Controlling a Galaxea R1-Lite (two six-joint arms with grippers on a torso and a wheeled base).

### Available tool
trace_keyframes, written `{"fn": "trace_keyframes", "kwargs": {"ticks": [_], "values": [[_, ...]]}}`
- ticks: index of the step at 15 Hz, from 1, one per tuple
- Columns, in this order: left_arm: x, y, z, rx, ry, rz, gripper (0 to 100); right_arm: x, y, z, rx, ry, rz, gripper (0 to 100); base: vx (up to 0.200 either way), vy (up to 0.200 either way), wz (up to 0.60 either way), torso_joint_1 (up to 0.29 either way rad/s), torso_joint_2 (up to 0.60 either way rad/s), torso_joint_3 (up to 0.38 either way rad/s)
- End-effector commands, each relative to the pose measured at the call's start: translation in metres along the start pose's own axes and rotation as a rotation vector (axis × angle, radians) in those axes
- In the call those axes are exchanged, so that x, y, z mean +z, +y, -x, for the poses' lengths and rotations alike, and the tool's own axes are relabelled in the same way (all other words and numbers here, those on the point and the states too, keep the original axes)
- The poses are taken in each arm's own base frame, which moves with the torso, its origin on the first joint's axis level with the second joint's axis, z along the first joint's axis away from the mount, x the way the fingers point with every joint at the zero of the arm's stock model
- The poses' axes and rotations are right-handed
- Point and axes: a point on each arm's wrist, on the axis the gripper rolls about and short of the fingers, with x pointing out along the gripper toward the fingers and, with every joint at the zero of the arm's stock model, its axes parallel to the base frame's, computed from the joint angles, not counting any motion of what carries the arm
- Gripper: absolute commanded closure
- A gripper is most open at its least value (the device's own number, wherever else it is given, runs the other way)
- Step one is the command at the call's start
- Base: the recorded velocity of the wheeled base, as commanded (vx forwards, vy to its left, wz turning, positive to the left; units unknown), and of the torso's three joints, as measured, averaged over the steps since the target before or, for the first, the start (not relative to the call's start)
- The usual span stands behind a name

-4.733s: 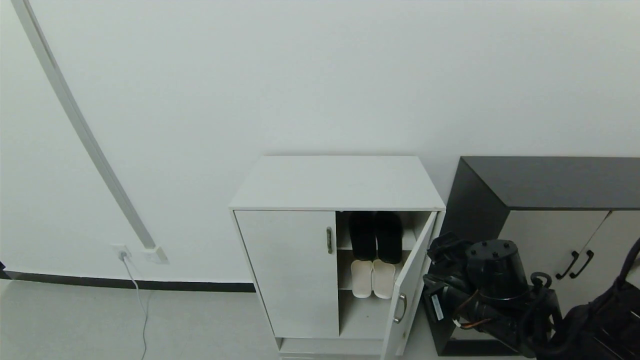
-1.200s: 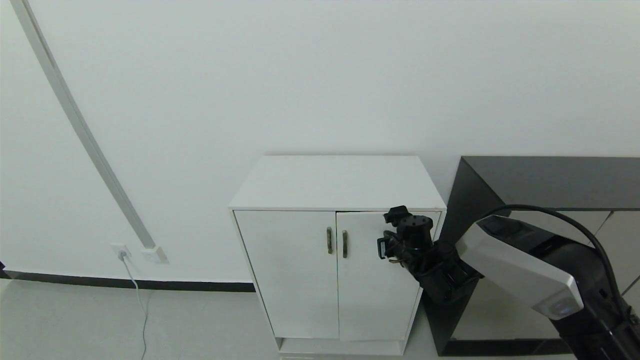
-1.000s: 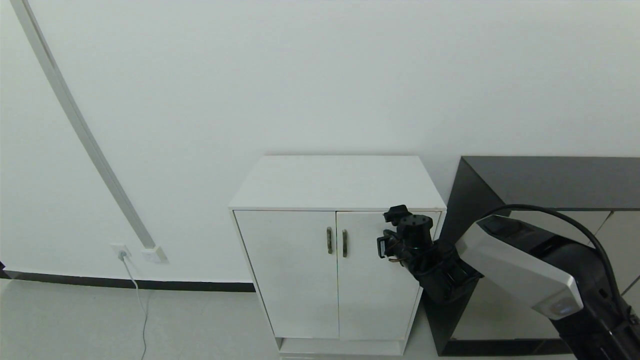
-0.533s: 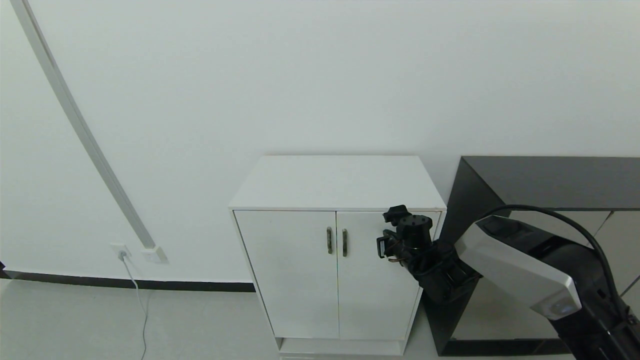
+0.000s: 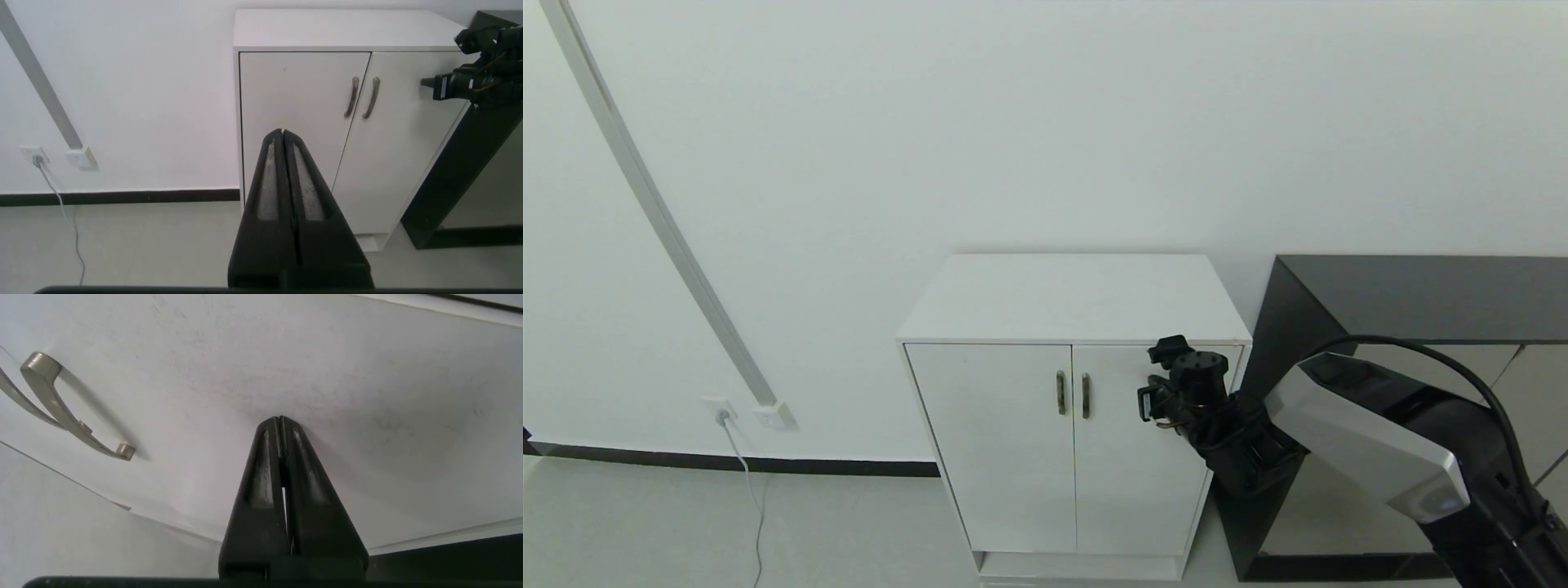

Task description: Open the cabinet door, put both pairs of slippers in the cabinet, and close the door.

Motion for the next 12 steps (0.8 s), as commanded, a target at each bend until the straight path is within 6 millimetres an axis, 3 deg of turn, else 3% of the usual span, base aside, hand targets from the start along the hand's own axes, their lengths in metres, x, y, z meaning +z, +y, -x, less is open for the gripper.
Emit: {"fn": "trace_keyframes", "kwargs": {"ticks": [1, 12], "values": [[0.0002, 0.0, 0.0001, 0.0, -0.001, 0.001, 100, -0.0029, 0.0004, -0.0013, 0.0, 0.004, 0.002, 100, 0.0, 0.0, 0.0, 0.0, 0.0, 0.0], [-0.0003, 0.0, -0.0001, 0.0, 0.001, 0.001, 100, 0.0001, 0.0008, -0.003, -0.001, -0.007, -0.001, 100, 0.0, 0.0, 0.0, 0.0, 0.0, 0.0]]}}
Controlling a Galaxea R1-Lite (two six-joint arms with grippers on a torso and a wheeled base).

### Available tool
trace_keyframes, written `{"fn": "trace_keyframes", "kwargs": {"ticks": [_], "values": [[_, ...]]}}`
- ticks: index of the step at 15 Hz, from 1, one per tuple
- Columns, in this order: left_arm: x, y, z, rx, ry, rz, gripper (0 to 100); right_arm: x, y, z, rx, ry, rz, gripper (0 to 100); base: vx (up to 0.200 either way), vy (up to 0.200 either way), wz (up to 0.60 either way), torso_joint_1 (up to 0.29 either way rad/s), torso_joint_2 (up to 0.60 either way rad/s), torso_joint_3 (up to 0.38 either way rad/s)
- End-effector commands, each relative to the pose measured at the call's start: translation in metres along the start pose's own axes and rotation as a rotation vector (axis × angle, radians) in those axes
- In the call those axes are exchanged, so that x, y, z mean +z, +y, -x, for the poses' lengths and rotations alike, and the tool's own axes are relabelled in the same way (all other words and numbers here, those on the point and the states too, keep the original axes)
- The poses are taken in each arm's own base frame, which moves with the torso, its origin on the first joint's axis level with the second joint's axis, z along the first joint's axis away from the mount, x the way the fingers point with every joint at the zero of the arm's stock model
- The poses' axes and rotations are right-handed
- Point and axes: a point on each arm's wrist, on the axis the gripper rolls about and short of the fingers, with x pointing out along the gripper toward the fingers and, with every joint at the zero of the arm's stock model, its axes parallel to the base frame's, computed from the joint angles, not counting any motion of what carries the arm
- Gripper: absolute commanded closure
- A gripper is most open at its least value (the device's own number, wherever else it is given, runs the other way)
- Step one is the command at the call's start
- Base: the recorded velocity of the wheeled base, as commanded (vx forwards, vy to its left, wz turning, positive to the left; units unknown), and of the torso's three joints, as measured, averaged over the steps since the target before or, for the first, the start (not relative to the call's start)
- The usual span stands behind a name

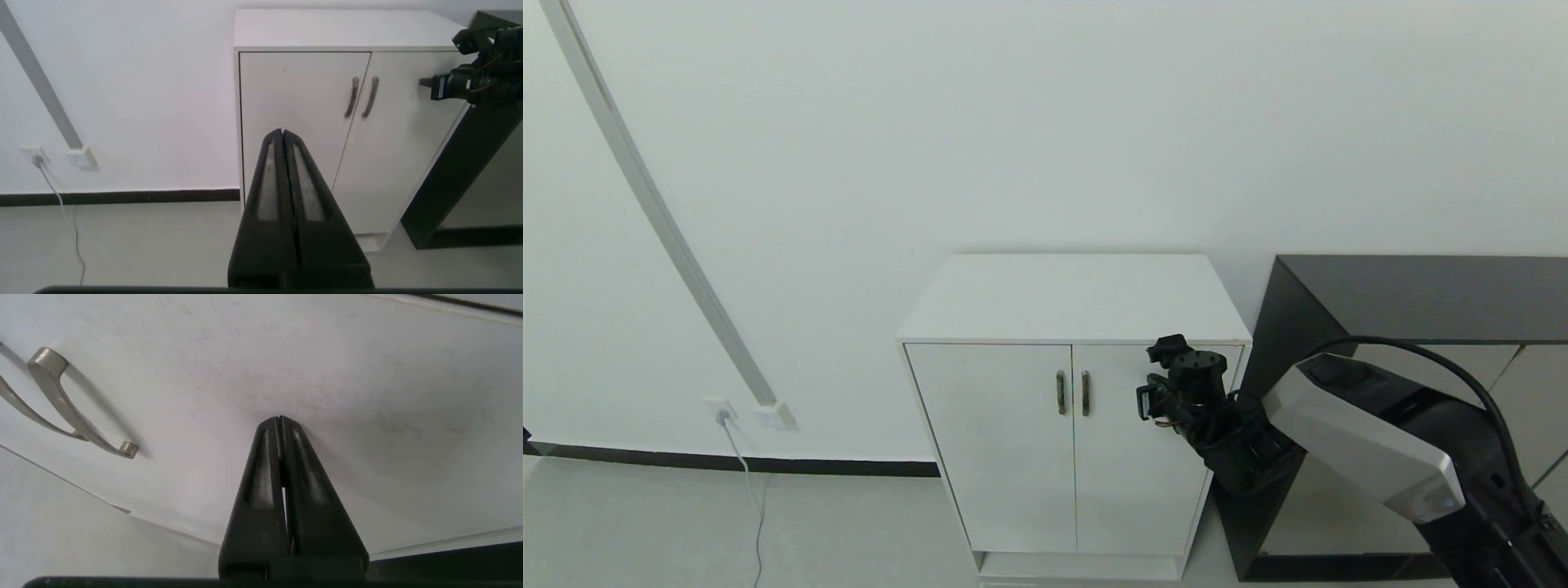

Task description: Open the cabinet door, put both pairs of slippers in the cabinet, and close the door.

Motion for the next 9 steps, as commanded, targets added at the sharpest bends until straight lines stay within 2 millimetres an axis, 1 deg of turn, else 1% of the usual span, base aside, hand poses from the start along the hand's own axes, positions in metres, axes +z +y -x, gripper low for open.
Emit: {"fn": "trace_keyframes", "kwargs": {"ticks": [1, 7, 9], "values": [[-0.0003, 0.0, -0.0001, 0.0, 0.001, 0.001, 100, -0.0002, 0.0006, -0.0001, 0.001, 0.0, 0.0, 100, 0.0, 0.0, 0.0, 0.0, 0.0, 0.0], [0.0001, 0.0, 0.0, 0.0, -0.001, 0.001, 100, -0.0014, 0.0, -0.0043, -0.003, -0.007, -0.001, 100, 0.0, 0.0, 0.0, 0.0, 0.0, 0.0], [-0.0003, 0.0, -0.0001, 0.0, 0.001, 0.001, 100, -0.0019, -0.0005, -0.0023, -0.004, -0.001, 0.001, 100, 0.0, 0.0, 0.0, 0.0, 0.0, 0.0]]}}
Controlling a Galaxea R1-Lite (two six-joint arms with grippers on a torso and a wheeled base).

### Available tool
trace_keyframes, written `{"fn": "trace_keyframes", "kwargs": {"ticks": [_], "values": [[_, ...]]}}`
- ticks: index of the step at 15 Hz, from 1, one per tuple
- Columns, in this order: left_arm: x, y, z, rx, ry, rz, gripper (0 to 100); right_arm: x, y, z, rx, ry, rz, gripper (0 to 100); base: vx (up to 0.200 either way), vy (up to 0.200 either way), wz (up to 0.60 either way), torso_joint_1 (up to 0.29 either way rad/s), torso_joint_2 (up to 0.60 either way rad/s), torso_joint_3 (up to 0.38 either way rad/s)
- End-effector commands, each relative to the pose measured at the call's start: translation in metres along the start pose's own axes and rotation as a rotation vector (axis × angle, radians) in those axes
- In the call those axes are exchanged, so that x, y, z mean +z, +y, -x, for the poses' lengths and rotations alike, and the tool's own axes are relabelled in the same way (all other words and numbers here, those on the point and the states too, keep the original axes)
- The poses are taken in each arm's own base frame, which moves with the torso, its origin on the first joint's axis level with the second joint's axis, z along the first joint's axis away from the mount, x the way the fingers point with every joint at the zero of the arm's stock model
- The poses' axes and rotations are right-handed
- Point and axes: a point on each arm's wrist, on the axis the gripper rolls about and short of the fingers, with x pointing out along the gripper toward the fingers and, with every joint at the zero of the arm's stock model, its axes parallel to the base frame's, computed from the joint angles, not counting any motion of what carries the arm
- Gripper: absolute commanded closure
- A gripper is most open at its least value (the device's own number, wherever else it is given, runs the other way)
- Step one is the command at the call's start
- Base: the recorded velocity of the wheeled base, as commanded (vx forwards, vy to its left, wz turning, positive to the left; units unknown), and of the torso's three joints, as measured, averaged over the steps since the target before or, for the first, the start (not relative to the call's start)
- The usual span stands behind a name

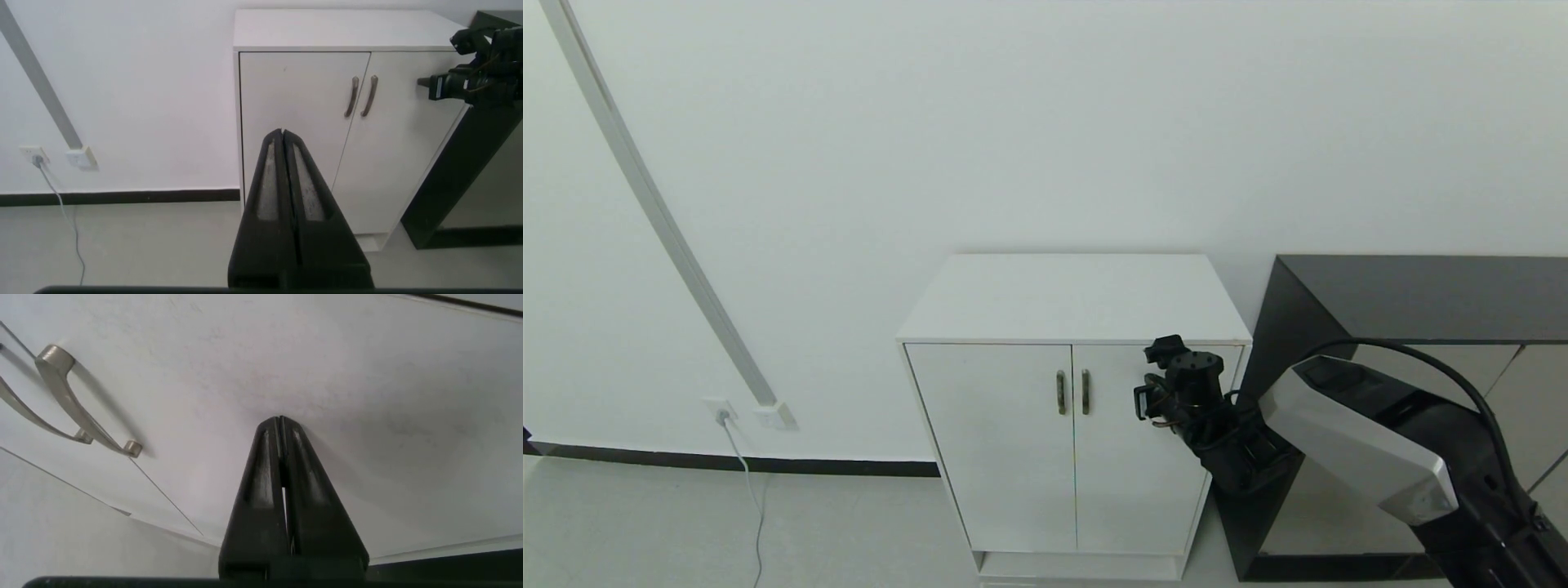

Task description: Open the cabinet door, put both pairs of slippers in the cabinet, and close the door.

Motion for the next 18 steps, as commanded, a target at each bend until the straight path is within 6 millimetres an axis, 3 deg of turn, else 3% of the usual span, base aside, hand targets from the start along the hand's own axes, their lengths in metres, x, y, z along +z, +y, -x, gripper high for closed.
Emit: {"fn": "trace_keyframes", "kwargs": {"ticks": [1, 5, 9, 13, 18], "values": [[0.0, 0.0, 0.0, 0.0, -0.001, 0.0, 100, 0.002, -0.001, 0.006, 0.002, 0.01, 0.003, 100, 0.0, 0.0, 0.0, 0.0, 0.0, 0.0], [0.0, 0.0, 0.0, 0.0, 0.001, 0.0, 100, 0.015, -0.005, 0.032, 0.006, 0.016, 0.004, 100, 0.0, 0.0, 0.0, 0.0, 0.0, 0.0], [0.0, 0.0, 0.0, 0.0, -0.001, 0.002, 100, 0.032, -0.017, 0.075, 0.003, 0.013, 0.004, 100, 0.0, 0.0, 0.0, 0.0, 0.0, 0.0], [0.0, 0.0, 0.0, 0.0, -0.001, 0.003, 100, 0.058, -0.049, 0.12, -0.118, 0.007, -0.008, 100, 0.0, 0.0, 0.0, 0.0, 0.0, 0.0], [0.0, 0.0, 0.0, 0.002, 0.001, 0.008, 100, 0.078, -0.103, 0.196, -0.361, -0.001, -0.034, 100, 0.0, 0.0, 0.0, 0.0, 0.0, 0.0]]}}
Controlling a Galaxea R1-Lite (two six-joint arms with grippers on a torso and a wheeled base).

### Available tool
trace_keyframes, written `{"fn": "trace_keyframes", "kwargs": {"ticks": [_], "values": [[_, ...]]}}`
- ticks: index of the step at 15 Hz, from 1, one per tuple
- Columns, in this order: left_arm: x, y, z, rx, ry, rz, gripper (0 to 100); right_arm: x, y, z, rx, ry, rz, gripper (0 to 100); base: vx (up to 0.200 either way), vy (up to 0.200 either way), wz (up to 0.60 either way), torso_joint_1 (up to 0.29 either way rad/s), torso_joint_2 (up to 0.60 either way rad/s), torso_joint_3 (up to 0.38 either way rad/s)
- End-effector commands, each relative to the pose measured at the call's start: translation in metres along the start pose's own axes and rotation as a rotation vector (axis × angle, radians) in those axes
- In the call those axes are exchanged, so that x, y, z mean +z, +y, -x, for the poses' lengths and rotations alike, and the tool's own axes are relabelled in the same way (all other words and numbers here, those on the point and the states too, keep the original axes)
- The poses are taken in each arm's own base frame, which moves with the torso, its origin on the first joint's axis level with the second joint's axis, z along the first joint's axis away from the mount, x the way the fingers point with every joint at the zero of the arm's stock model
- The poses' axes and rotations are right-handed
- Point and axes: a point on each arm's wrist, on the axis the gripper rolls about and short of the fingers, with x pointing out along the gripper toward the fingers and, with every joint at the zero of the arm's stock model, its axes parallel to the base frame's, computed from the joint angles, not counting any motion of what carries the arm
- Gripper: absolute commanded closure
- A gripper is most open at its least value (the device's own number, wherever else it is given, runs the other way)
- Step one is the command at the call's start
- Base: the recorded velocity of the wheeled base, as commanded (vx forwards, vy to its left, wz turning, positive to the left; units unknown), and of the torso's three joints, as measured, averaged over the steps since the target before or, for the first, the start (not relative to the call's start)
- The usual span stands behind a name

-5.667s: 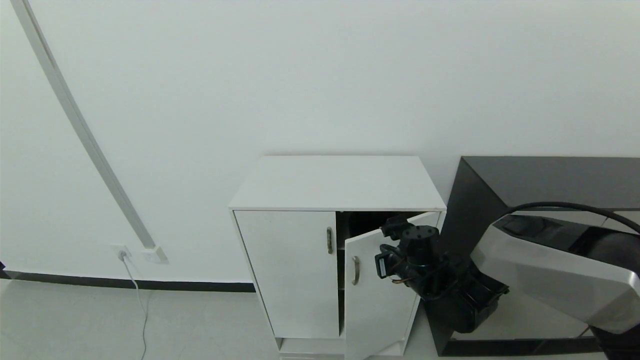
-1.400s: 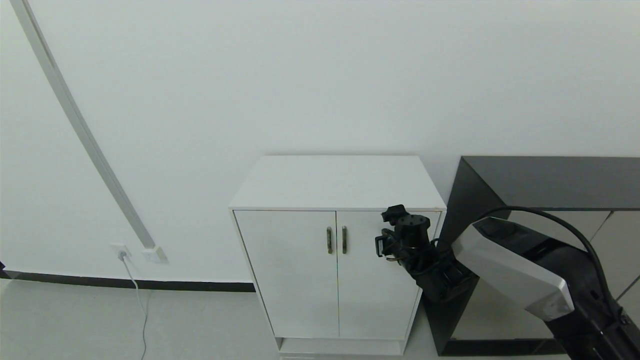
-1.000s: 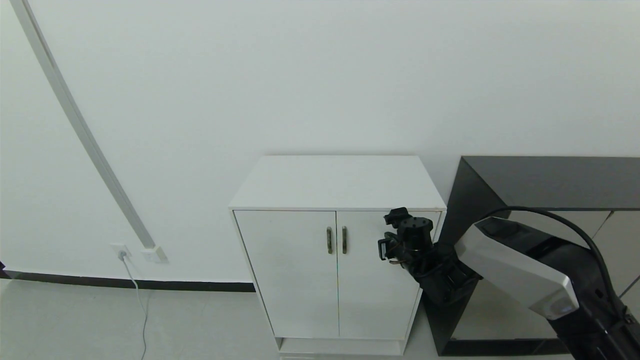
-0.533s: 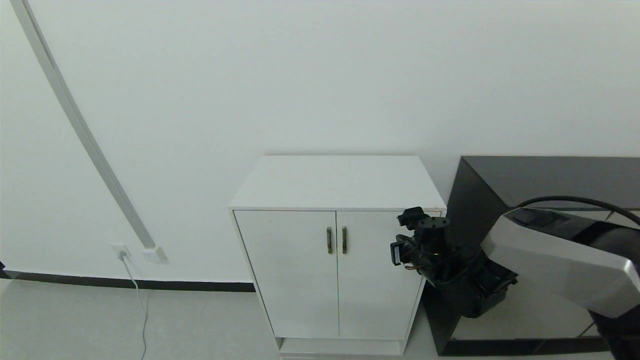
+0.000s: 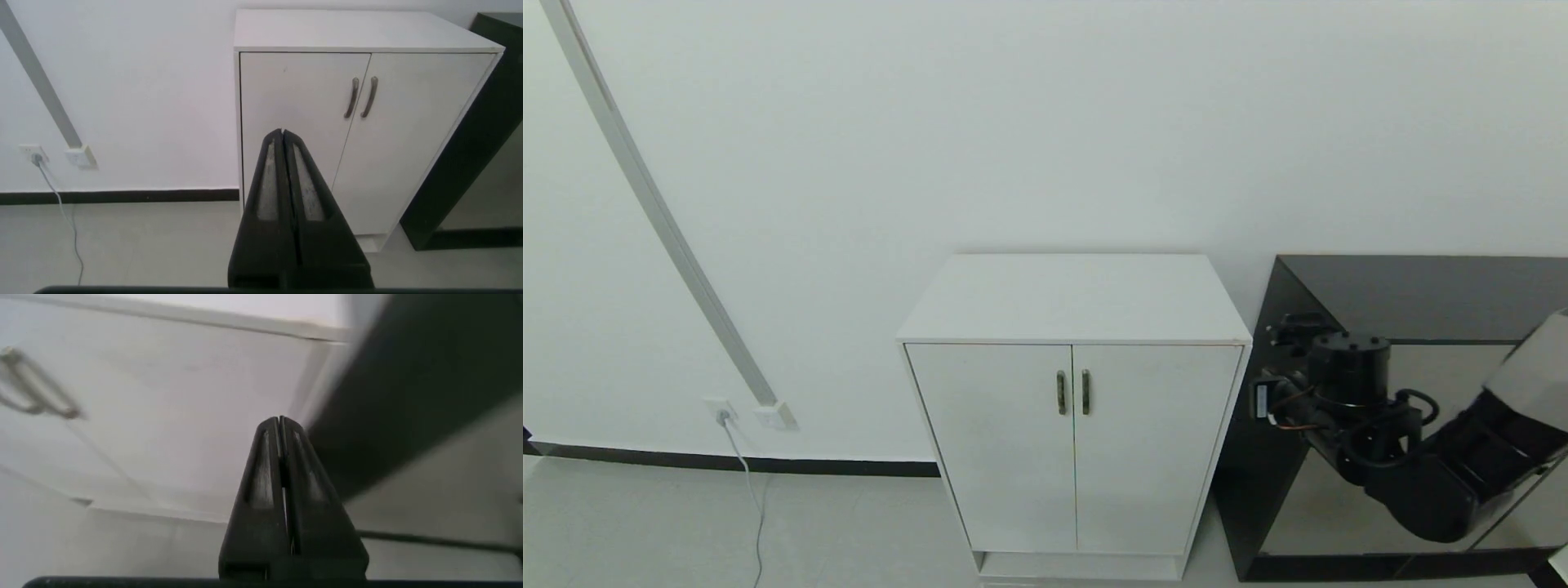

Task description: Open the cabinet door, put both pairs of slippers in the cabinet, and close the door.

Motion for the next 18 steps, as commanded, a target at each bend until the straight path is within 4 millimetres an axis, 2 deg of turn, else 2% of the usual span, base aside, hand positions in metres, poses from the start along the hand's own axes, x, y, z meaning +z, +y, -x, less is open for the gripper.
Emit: {"fn": "trace_keyframes", "kwargs": {"ticks": [1, 2, 3, 5, 9, 13, 15, 18], "values": [[0.0, 0.0, 0.0, 0.0, 0.001, 0.001, 100, 0.017, -0.039, 0.038, -0.104, -0.037, -0.032, 100, 0.0, 0.0, 0.0, 0.0, 0.0, 0.0], [0.0, 0.0, 0.0, 0.0, -0.001, 0.001, 100, 0.016, -0.061, 0.061, -0.15, -0.033, -0.039, 100, 0.0, 0.0, 0.0, 0.0, 0.0, 0.0], [0.0, 0.0, 0.0, -0.002, -0.001, 0.001, 100, 0.015, -0.074, 0.077, -0.176, -0.037, -0.039, 100, 0.0, 0.0, 0.0, 0.0, 0.0, 0.0], [0.0, 0.0, 0.0, 0.0, -0.001, 0.001, 100, 0.01, -0.087, 0.106, -0.186, -0.039, -0.038, 100, 0.0, 0.0, 0.0, 0.0, 0.0, 0.0], [0.0, 0.0, 0.0, 0.0, -0.001, 0.001, 100, -0.012, -0.099, 0.154, -0.157, -0.028, -0.036, 100, 0.0, 0.0, 0.0, 0.0, 0.0, 0.0], [0.0, 0.0, 0.0, 0.0, -0.001, 0.001, 100, -0.027, -0.107, 0.185, -0.149, -0.039, -0.04, 100, 0.0, 0.0, 0.0, 0.0, 0.0, 0.0], [0.0, 0.0, 0.0, 0.0, 0.001, 0.001, 100, -0.028, -0.111, 0.196, -0.15, -0.035, -0.05, 100, 0.0, 0.0, 0.0, 0.0, 0.0, 0.0], [0.0, 0.0, 0.0, 0.0, -0.001, 0.001, 100, -0.037, -0.118, 0.233, -0.035, -0.03, -0.046, 100, 0.0, 0.0, 0.0, 0.0, 0.0, 0.0]]}}
